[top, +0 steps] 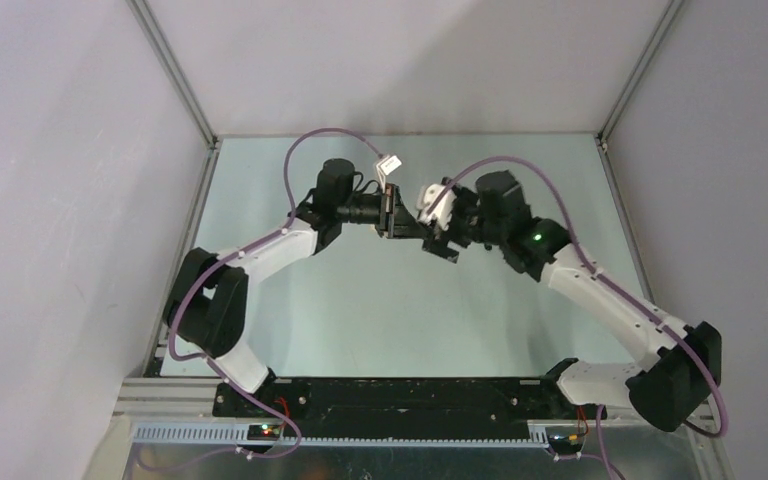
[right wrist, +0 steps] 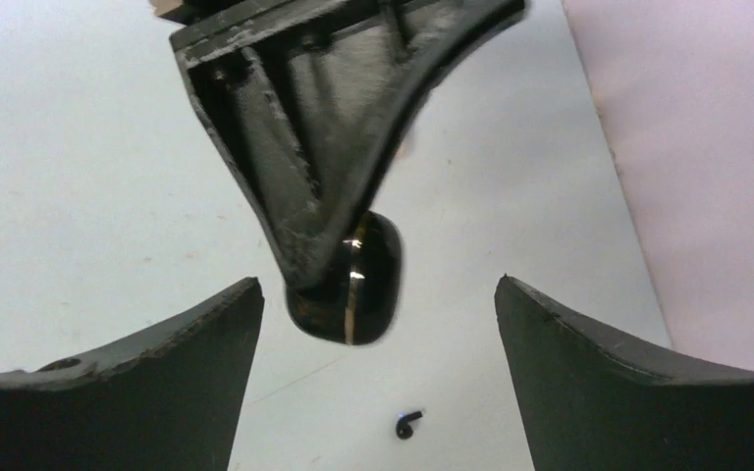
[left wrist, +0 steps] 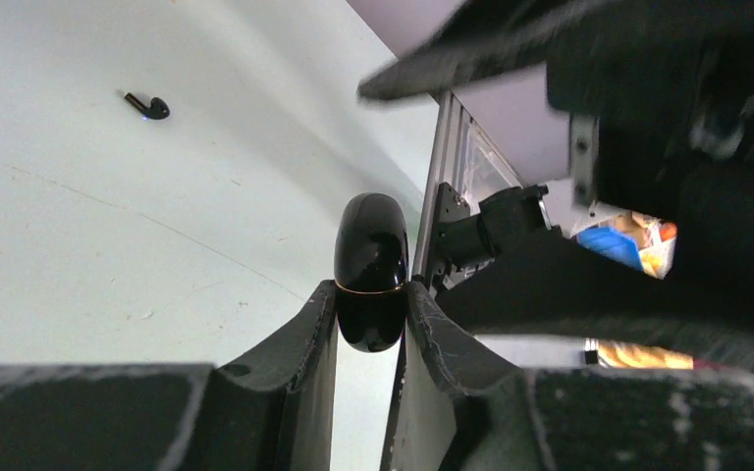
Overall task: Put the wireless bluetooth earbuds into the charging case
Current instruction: Pick up the charging case at the center of the board.
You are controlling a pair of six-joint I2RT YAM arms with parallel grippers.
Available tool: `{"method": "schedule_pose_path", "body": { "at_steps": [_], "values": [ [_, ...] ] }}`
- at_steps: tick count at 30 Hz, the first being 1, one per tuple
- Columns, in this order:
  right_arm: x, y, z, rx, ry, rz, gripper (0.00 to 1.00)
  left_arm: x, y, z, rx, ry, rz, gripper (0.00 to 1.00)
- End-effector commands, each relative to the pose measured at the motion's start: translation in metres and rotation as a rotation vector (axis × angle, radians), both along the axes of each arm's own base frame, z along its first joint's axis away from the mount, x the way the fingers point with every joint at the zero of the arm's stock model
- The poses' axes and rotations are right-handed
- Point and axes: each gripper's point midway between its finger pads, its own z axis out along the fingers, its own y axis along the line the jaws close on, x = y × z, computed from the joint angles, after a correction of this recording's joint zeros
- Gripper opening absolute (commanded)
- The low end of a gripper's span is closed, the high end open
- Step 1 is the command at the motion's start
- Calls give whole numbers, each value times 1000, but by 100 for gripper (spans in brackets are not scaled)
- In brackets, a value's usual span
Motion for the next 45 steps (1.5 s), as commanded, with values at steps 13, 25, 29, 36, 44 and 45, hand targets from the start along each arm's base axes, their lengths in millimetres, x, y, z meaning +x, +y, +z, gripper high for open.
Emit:
{"method": "schedule_pose_path", "body": {
  "at_steps": [13, 25, 29, 36, 44, 45],
  "values": [
    [-63, -28, 65, 384, 377, 314, 94, -52, 13, 63, -40, -327, -275, 19],
    [-67, -22, 41, 377, 494, 368, 75, -83, 7, 33, 136, -481, -404, 20],
    [-71, -20, 28, 342, 531, 365, 67, -87, 4, 30, 161, -521, -408, 17],
    [-72, -18, 6, 263, 532, 369, 66, -84, 4, 33, 172, -557, -376, 16],
    [-83, -10, 2, 264, 583, 411, 58, -82, 5, 34, 182, -574, -359, 16],
    [-82, -9, 2, 267, 584, 409, 57, -82, 6, 35, 182, -576, -356, 16]
  ]
}}
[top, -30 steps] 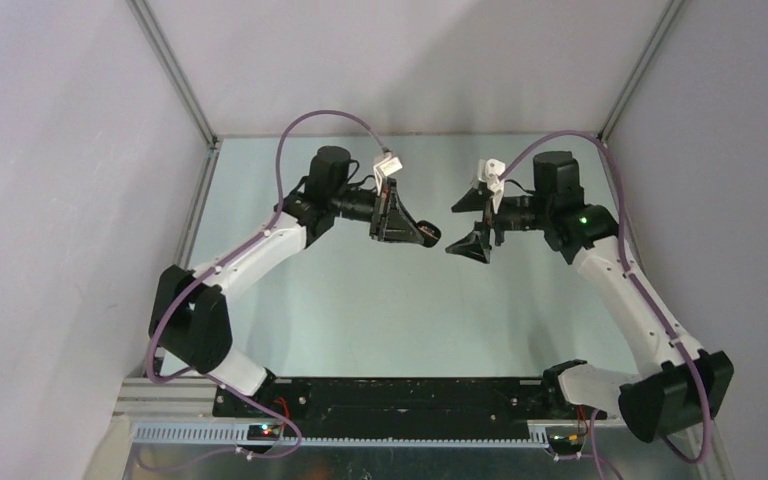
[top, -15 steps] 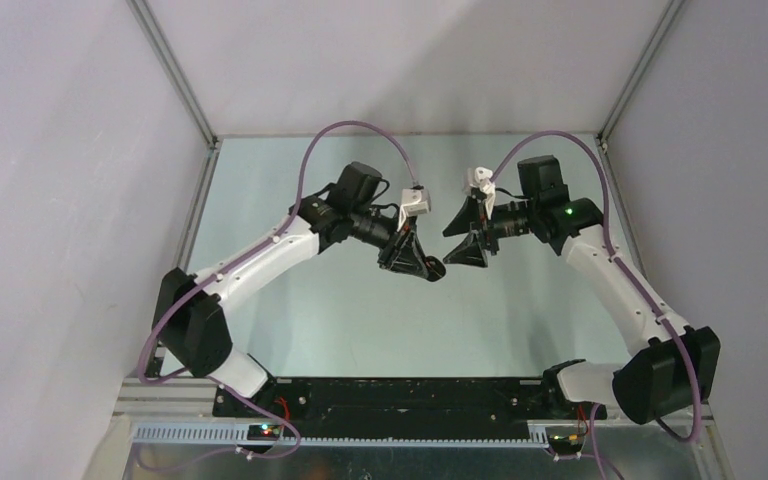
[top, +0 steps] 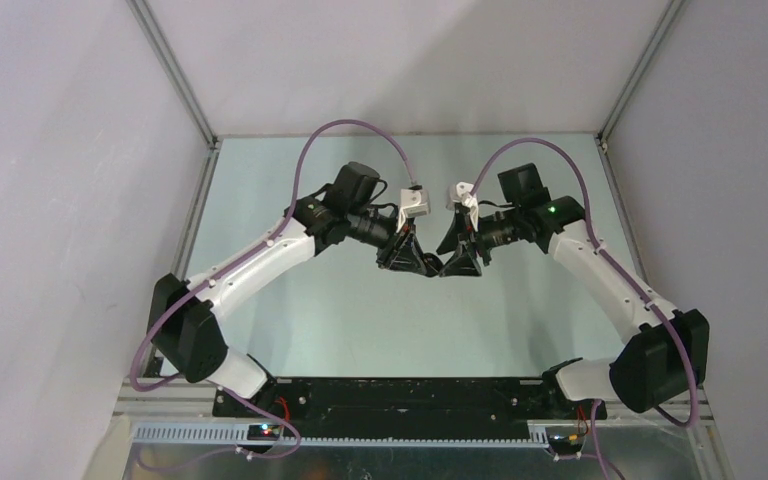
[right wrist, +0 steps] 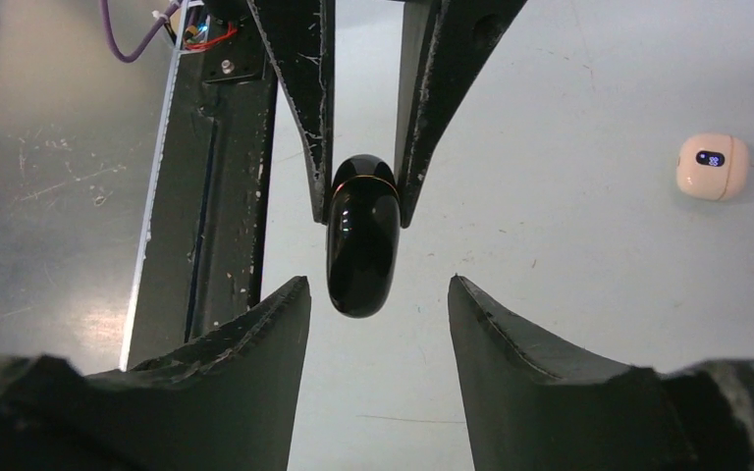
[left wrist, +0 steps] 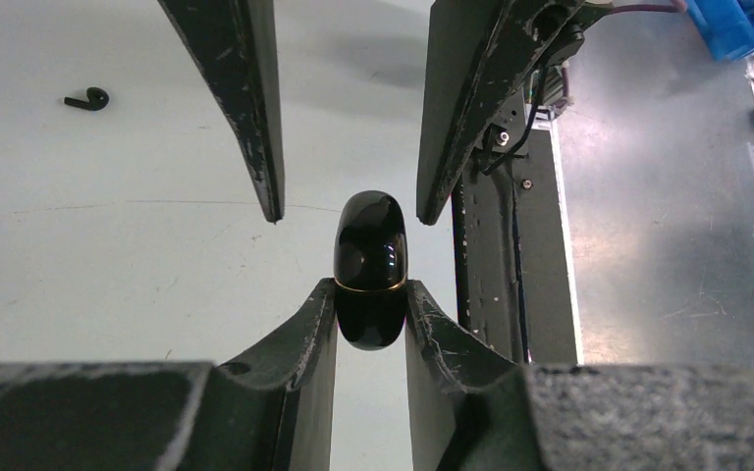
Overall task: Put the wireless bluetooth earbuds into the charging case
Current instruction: Pick up the charging case at the center of the board, then open the charging case.
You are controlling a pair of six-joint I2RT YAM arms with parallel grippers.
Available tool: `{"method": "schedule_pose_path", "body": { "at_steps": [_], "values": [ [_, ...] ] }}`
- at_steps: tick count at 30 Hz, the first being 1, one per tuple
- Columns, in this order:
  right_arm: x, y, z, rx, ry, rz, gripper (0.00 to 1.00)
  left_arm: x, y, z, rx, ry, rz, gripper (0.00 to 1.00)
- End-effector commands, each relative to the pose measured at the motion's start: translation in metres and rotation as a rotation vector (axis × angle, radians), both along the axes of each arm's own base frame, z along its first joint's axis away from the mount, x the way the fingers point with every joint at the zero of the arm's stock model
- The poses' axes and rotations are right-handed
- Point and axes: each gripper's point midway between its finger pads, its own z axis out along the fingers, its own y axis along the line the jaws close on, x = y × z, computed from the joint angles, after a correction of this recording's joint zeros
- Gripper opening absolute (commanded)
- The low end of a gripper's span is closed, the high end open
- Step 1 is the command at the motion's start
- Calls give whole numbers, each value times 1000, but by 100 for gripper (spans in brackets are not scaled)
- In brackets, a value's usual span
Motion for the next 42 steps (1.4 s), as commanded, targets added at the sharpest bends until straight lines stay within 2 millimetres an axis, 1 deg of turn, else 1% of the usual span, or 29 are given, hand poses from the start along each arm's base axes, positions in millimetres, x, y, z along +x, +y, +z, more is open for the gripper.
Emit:
{"method": "schedule_pose_path", "body": {
  "at_steps": [1, 10, 13, 14, 16, 17, 18, 19, 20, 21, 22, 23, 24, 25, 26, 29, 32, 33, 34, 35, 37, 42],
  "values": [
    [-2, 7, 8, 20, -10, 27, 55, 1, 0, 22, -50, -93, -3, 17],
    [-10, 12, 7, 28, 10, 60, 38, 2, -1, 20, -41, -96, 0, 18],
    [-11, 13, 8, 33, 11, 68, 25, 1, -1, 20, -38, -98, -2, 19],
    [-12, 13, 9, 37, 9, 70, 22, 0, -1, 20, -37, -98, -3, 21],
    [-14, 12, 12, 45, 13, 76, 8, 1, 0, 20, -37, -104, -3, 23],
    [-15, 11, 14, 50, 7, 82, 4, 1, 0, 20, -35, -105, -1, 25],
    [-15, 11, 19, 63, 5, 85, 1, 0, 0, 19, -35, -106, -2, 32],
    [-17, 10, 22, 69, 12, 88, 0, 0, 1, 20, -37, -109, -1, 35],
    [-18, 9, 28, 86, 18, 91, 0, 0, 1, 21, -38, -111, -2, 44],
    [-19, 8, 32, 96, 18, 90, 0, -1, 1, 21, -41, -111, -3, 50],
    [-19, 7, 36, 112, 18, 91, 0, 0, 1, 22, -44, -111, -1, 66],
    [-21, 6, 41, 127, 14, 94, 0, -1, 1, 23, -45, -110, 1, 72],
    [-20, 4, 44, 134, 13, 86, 0, -1, 1, 24, -49, -111, 3, 85],
    [-21, 4, 49, 146, 7, 87, 0, -2, 1, 25, -52, -111, 3, 96],
    [-20, 3, 52, 155, 7, 77, 0, -3, 1, 27, -62, -114, 0, 98],
    [-19, 3, 61, 178, 12, 68, 0, -8, 2, 31, -79, -110, -17, 99],
    [-13, 7, 66, 193, 36, 40, 0, -13, 2, 37, -104, -107, -39, 98],
    [-11, 8, 63, 189, 46, 29, 0, -13, 1, 38, -107, -107, -40, 96],
    [-8, 10, 64, 195, 48, 17, 0, -13, 1, 39, -110, -102, -37, 95],
    [-6, 11, 61, 189, 55, 8, 0, -13, 1, 40, -110, -102, -35, 92],
    [-3, 14, 62, 197, 60, 1, 0, -11, 0, 38, -105, -95, -29, 87],
    [-1, 18, 62, 192, 84, -17, 0, -9, -2, 34, -96, -86, -23, 76]
  ]
}}
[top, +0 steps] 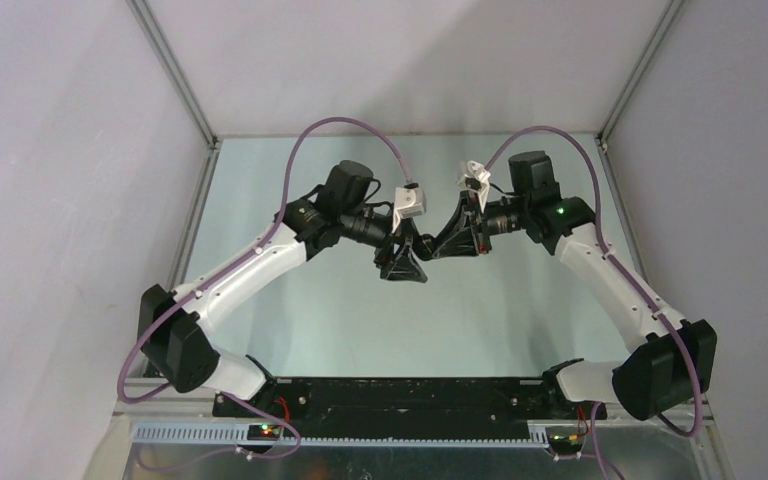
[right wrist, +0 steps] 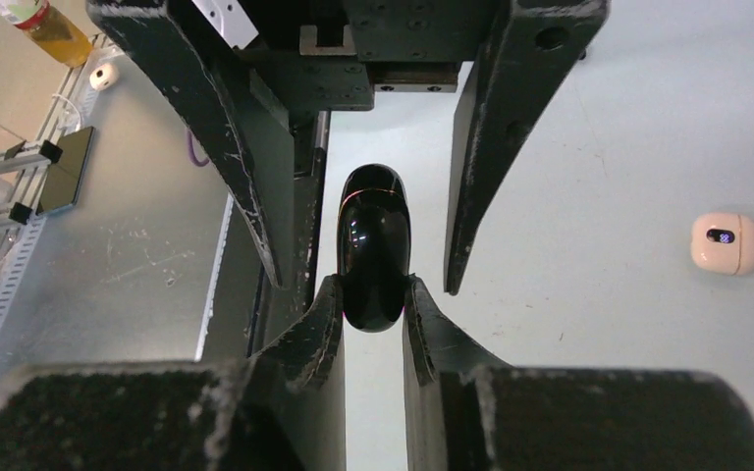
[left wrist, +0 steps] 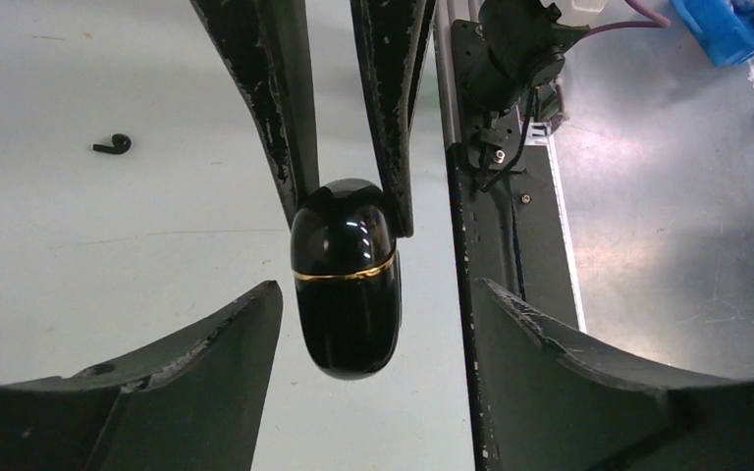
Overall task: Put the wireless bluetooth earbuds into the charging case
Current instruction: Open the charging case.
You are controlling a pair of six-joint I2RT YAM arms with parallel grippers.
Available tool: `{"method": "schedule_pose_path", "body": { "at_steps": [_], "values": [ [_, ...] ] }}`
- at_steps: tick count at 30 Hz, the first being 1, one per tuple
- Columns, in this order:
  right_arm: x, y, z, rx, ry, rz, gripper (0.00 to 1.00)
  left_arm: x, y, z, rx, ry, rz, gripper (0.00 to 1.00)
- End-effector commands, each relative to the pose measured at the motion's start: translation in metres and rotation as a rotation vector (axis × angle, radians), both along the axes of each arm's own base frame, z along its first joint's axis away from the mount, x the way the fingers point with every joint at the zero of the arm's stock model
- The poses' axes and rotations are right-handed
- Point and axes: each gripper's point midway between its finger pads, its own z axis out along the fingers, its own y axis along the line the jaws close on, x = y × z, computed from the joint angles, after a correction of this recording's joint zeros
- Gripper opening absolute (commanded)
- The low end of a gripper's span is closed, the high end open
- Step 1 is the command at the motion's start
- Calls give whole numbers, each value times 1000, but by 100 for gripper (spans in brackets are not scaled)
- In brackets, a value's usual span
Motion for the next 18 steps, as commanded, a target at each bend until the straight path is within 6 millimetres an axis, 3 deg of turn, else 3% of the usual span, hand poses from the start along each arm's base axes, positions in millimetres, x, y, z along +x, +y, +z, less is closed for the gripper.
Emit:
{"method": "schedule_pose_path", "body": {
  "at_steps": [1, 5, 10, 16, 18],
  "values": [
    [3, 6, 12, 25, -22, -12, 0, -3, -2, 10, -35, -11, -13, 73],
    [4, 9, 4, -2, -45, -20, 0, -3, -3, 11, -36, -6, -18, 61],
    [5, 10, -3, -28, -63, -22, 0, -3, -2, 10, -33, -9, -14, 53],
    [5, 9, -2, -32, -83, -29, 0, -3, -3, 10, -34, -8, -17, 33],
    [6, 8, -1, -33, -87, -32, 0, -3, -2, 9, -31, -6, -17, 31]
  ]
}}
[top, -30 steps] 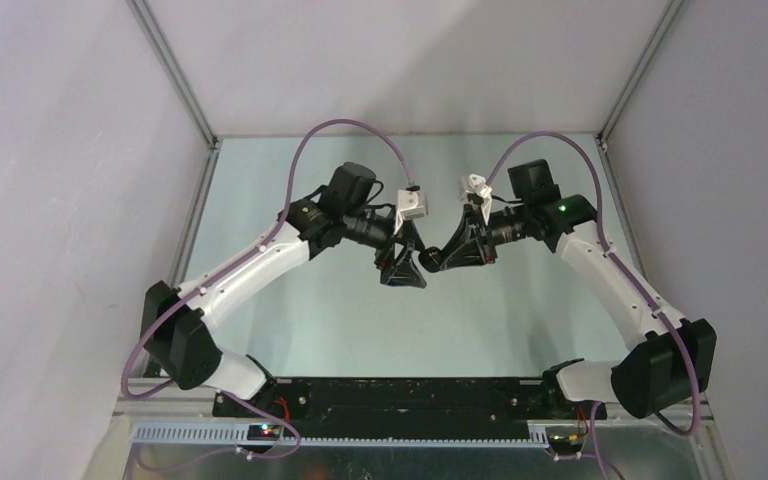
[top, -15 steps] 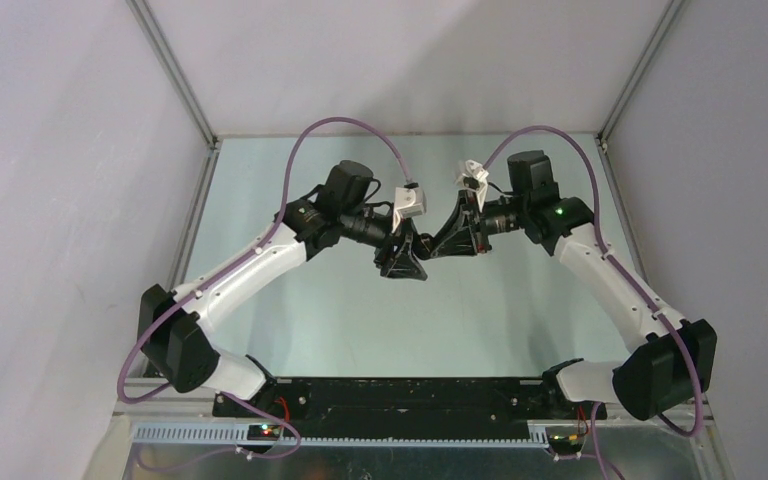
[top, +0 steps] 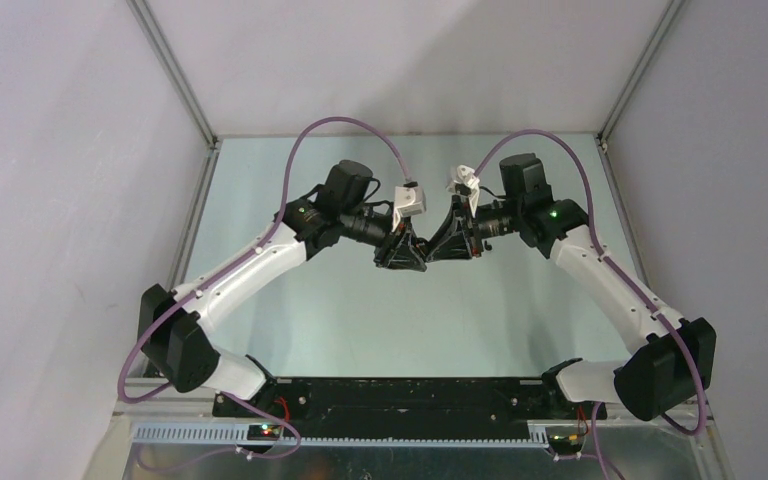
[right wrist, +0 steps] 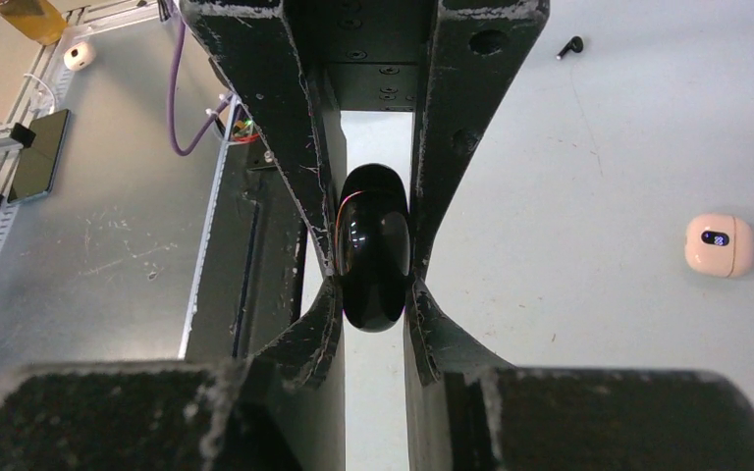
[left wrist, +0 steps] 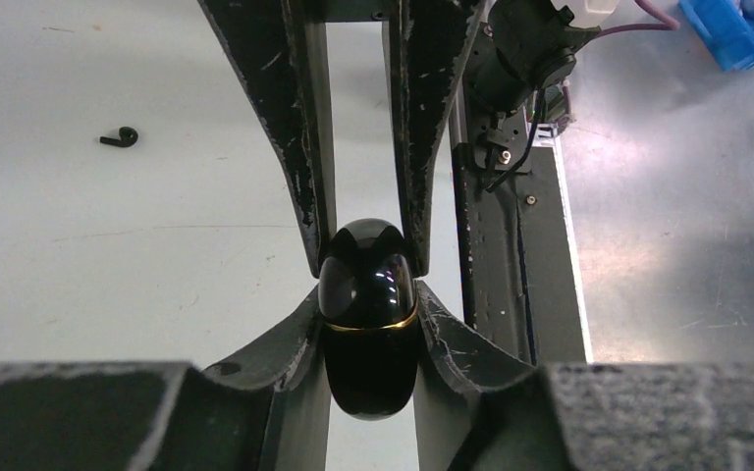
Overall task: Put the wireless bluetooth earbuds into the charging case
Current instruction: Open the charging case.
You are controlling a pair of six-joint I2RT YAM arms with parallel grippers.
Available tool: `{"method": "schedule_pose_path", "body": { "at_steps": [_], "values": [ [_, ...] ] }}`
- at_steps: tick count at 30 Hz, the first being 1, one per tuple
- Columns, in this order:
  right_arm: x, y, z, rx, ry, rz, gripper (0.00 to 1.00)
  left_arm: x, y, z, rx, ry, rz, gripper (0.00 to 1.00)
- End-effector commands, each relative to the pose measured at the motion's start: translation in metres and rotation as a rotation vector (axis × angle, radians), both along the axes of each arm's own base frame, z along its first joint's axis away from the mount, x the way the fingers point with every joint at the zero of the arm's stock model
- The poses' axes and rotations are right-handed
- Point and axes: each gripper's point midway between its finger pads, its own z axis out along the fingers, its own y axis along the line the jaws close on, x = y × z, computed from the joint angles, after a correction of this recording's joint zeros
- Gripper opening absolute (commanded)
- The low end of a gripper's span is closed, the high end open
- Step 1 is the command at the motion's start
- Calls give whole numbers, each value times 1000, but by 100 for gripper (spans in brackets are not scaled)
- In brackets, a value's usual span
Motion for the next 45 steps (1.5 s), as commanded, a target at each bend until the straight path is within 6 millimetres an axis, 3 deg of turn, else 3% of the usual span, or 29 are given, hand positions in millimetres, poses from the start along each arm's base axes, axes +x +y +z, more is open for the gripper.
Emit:
{"method": "schedule_pose_path", "body": {
  "at_steps": [1, 4, 8, 14, 39, 45],
  "values": [
    [5, -3, 5, -2, -56, -24, 0, -5, -3, 10, -37, -13, -33, 32],
    [6, -5, 6, -2, -65, -32, 0, -6, -3, 10, -36, -13, -33, 43],
    [5, -8, 9, 1, -80, -35, 0, -5, -2, 11, -35, -18, -30, 49],
    [6, -9, 9, -1, -86, -39, 0, -5, -2, 12, -35, -19, -31, 51],
    [12, -7, 3, 17, 2, -31, 0, -14, -2, 15, -50, -8, -76, 33],
    [14, -6, 2, 11, -2, -38, 0, -17, -3, 15, -47, -11, -89, 9]
  ]
}}
